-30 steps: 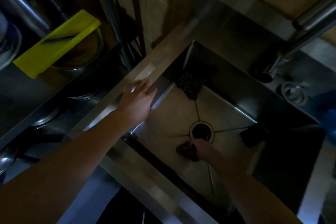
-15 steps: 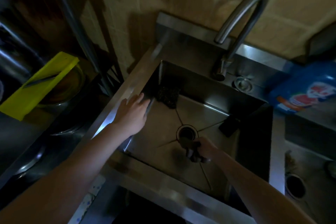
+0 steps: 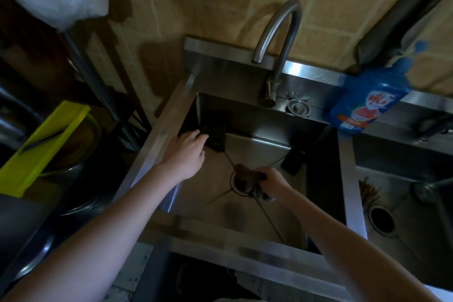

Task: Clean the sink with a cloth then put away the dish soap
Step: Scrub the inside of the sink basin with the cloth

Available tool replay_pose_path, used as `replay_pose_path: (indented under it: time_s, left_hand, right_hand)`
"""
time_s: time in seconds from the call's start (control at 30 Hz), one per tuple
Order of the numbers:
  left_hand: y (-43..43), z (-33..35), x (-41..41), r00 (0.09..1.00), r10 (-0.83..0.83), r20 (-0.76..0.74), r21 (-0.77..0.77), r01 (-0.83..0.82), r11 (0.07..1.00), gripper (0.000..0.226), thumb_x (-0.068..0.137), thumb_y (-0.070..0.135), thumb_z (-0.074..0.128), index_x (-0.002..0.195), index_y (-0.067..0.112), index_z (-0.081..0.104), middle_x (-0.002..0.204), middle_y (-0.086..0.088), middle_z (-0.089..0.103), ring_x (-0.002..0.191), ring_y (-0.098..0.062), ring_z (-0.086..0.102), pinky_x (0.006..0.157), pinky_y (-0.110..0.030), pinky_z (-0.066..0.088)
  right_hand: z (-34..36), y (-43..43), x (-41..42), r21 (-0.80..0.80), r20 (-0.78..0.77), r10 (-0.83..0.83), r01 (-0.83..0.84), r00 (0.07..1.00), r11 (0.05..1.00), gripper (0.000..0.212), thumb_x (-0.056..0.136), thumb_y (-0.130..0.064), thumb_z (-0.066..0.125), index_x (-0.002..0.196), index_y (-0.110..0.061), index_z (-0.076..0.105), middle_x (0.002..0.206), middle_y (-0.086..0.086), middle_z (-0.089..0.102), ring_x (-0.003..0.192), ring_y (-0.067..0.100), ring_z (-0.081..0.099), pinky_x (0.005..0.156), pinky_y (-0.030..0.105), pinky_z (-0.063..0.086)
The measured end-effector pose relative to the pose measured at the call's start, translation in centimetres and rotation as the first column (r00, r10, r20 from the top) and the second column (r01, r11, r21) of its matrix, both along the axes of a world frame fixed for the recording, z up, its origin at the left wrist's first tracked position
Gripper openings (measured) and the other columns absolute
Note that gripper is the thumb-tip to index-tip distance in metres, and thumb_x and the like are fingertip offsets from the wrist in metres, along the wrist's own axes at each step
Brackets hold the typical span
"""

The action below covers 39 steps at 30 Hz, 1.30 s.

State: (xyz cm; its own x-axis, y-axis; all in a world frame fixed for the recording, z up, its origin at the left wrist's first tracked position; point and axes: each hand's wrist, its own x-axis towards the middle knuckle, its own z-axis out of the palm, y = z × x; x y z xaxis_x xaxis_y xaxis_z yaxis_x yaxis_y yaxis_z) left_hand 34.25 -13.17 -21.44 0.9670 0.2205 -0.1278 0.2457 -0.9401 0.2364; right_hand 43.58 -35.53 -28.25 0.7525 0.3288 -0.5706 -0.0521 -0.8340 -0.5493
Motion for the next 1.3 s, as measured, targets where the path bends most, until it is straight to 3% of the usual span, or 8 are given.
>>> replay_pose_path:
  time_s: [0.17, 0.37, 0.53, 0.73, 0.97, 1.07, 1.17, 1.3]
  left_hand:
    - [0.3, 1.5, 0.2, 0.999, 0.009, 0.038, 0.008, -0.010, 1.000, 0.047, 0.097, 0.025, 0.042, 0.143, 0.020, 0.032, 0.151, -0.004, 0.030, 0.137, -0.022, 0.031, 0.107, -0.042, 0.031]
    - [0.8, 2.6, -0.3, 0.997, 0.065, 0.042, -0.029, -0.063, 0.998, 0.047, 0.098, 0.023, 0.041, 0.143, 0.018, 0.033, 0.152, -0.005, 0.029, 0.137, -0.024, 0.032, 0.110, -0.042, 0.030]
    - [1.0, 3.3, -0.7, 0.994, 0.096, 0.061, -0.015, -0.095, 0.995, 0.047, 0.098, 0.022, 0.041, 0.143, 0.017, 0.033, 0.151, -0.004, 0.030, 0.137, -0.023, 0.031, 0.109, -0.039, 0.029]
    - [1.4, 3.1, -1.2, 0.991, 0.113, 0.077, 0.038, -0.116, 0.993, 0.046, 0.097, 0.026, 0.042, 0.142, 0.020, 0.034, 0.149, -0.001, 0.034, 0.134, -0.021, 0.036, 0.106, -0.039, 0.034]
    - [1.9, 2.9, -1.3, 0.990, 0.107, 0.096, 0.065, -0.113, 0.991, 0.046, 0.096, 0.026, 0.044, 0.141, 0.019, 0.036, 0.146, -0.002, 0.039, 0.133, -0.020, 0.038, 0.106, -0.037, 0.034]
    - [1.8, 3.0, -1.2, 0.991, 0.101, 0.090, 0.071, -0.108, 0.992, 0.046, 0.096, 0.027, 0.044, 0.141, 0.020, 0.036, 0.146, -0.002, 0.038, 0.133, -0.021, 0.037, 0.107, -0.039, 0.035]
    - [1.8, 3.3, -1.0, 0.991, 0.104, 0.089, 0.066, -0.110, 0.992, 0.046, 0.096, 0.028, 0.043, 0.141, 0.021, 0.035, 0.147, -0.002, 0.037, 0.133, -0.022, 0.037, 0.106, -0.040, 0.036]
    - [1.9, 3.2, -0.9, 0.989, 0.112, 0.095, 0.074, -0.119, 0.990, 0.046, 0.096, 0.027, 0.044, 0.141, 0.021, 0.035, 0.148, -0.002, 0.036, 0.134, -0.021, 0.036, 0.107, -0.038, 0.034]
  right_hand:
    - [1.8, -0.3, -0.1, 0.050, 0.087, -0.002, -0.003, 0.996, 0.999, 0.031, 0.093, -0.004, 0.040, 0.109, -0.015, 0.064, 0.065, 0.003, 0.056, 0.039, 0.012, 0.051, 0.030, 0.013, 0.032]
    - [2.2, -0.2, 0.3, 0.075, 0.113, 0.045, -0.054, 0.993, 0.996, 0.036, 0.092, 0.000, 0.044, 0.119, -0.016, 0.061, 0.084, 0.002, 0.060, 0.058, 0.006, 0.051, 0.034, 0.004, 0.034]
    - [2.2, 0.3, 0.8, 0.086, 0.155, 0.072, -0.086, 0.985, 0.993, 0.039, 0.088, 0.000, 0.046, 0.117, -0.019, 0.064, 0.089, 0.001, 0.064, 0.070, 0.011, 0.060, 0.045, 0.010, 0.044]
    - [2.9, 0.7, 1.6, 0.115, 0.236, 0.113, -0.143, 0.965, 0.983, 0.038, 0.085, 0.000, 0.051, 0.113, -0.020, 0.067, 0.083, -0.005, 0.062, 0.071, 0.010, 0.060, 0.054, 0.016, 0.045]
    - [3.8, 0.1, 2.4, 0.247, 0.214, 0.029, -0.083, 0.976, 0.965, 0.031, 0.089, 0.001, 0.051, 0.109, -0.016, 0.066, 0.077, -0.005, 0.066, 0.061, 0.005, 0.063, 0.048, 0.010, 0.045]
    - [4.3, -0.1, 2.3, 0.275, 0.253, 0.035, -0.107, 0.967, 0.956, 0.032, 0.088, 0.003, 0.051, 0.104, -0.017, 0.068, 0.075, -0.006, 0.068, 0.062, 0.005, 0.066, 0.055, 0.017, 0.052]
    - [4.7, 0.0, 2.4, 0.315, 0.234, -0.005, -0.070, 0.972, 0.947, 0.031, 0.089, 0.003, 0.051, 0.107, -0.016, 0.066, 0.084, 0.003, 0.069, 0.073, 0.020, 0.068, 0.064, 0.030, 0.058]
    - [5.1, -0.1, 2.7, 0.304, 0.260, -0.012, -0.071, 0.965, 0.950, 0.031, 0.089, -0.001, 0.055, 0.114, -0.018, 0.065, 0.090, 0.003, 0.067, 0.075, 0.016, 0.065, 0.058, 0.018, 0.048]
